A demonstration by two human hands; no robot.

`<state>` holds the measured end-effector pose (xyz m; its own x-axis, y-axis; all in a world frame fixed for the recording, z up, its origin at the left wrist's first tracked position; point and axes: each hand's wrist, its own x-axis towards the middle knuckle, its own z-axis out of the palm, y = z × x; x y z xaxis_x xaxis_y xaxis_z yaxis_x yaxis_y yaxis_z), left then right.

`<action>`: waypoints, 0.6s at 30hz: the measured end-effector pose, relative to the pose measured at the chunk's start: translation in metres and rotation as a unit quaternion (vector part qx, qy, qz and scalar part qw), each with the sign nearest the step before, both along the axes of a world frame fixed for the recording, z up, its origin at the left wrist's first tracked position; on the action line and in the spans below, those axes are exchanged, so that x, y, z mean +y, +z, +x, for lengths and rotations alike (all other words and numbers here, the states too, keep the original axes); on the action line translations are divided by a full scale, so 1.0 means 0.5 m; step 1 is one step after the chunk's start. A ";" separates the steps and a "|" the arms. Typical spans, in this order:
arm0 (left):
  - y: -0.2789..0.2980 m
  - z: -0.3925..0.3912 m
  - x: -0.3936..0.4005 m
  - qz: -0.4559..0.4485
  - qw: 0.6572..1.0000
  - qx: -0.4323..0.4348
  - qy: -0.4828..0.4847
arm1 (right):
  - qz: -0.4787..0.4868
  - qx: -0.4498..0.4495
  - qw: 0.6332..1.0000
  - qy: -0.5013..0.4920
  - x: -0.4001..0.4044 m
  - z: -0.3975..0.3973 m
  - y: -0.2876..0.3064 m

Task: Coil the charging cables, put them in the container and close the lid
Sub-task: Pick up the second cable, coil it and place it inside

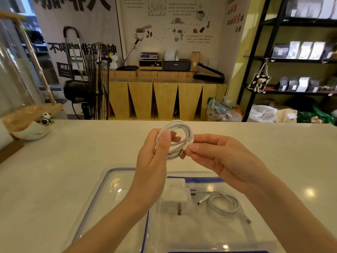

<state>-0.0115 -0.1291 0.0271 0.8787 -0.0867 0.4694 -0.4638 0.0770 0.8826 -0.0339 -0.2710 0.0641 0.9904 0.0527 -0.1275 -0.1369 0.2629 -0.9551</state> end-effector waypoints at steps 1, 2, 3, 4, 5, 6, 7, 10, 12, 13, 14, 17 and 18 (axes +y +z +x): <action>-0.001 -0.001 -0.001 0.003 1.000 0.000 -0.004 | 0.003 0.003 1.000 -0.005 0.001 0.001 -0.002; -0.001 -0.002 -0.002 0.007 1.000 0.000 -0.011 | 0.010 0.007 1.000 -0.010 0.002 0.002 -0.004; -0.002 -0.003 -0.003 0.013 1.000 -0.001 -0.018 | 0.018 0.011 1.000 -0.015 0.003 0.003 -0.005; -0.001 -0.005 -0.005 0.022 0.999 -0.003 -0.026 | 0.030 0.012 0.999 -0.020 0.003 0.003 -0.006; -0.002 -0.007 -0.007 0.031 0.999 -0.005 -0.033 | 0.046 0.012 0.999 -0.027 0.004 0.003 -0.007; -0.005 -0.010 -0.010 0.039 0.998 -0.007 -0.040 | 0.065 0.011 0.997 -0.037 0.005 0.003 -0.010; -0.008 -0.014 -0.014 0.048 0.998 -0.007 -0.044 | 0.087 0.008 0.995 -0.053 0.008 0.004 -0.015; -0.020 -0.027 -0.026 0.081 0.996 -0.004 -0.037 | 0.117 -0.012 0.988 -0.105 0.023 0.005 -0.033; -0.020 -0.032 -0.027 0.100 0.995 -0.004 -0.031 | 0.108 -0.017 0.988 -0.112 0.025 0.005 -0.039; -0.018 -0.031 -0.024 0.105 0.994 -0.005 -0.031 | 0.092 -0.018 0.990 -0.106 0.023 0.006 -0.037; -0.012 -0.029 -0.021 0.107 0.994 -0.003 -0.034 | 0.056 -0.021 0.993 -0.100 0.019 0.006 -0.033; 0.005 -0.018 -0.008 0.100 0.994 0.020 -0.047 | -0.092 -0.054 0.990 -0.098 0.004 0.009 -0.021; 0.009 -0.015 -0.005 0.085 0.994 0.040 -0.055 | -0.123 -0.069 0.985 -0.099 0.000 0.009 -0.018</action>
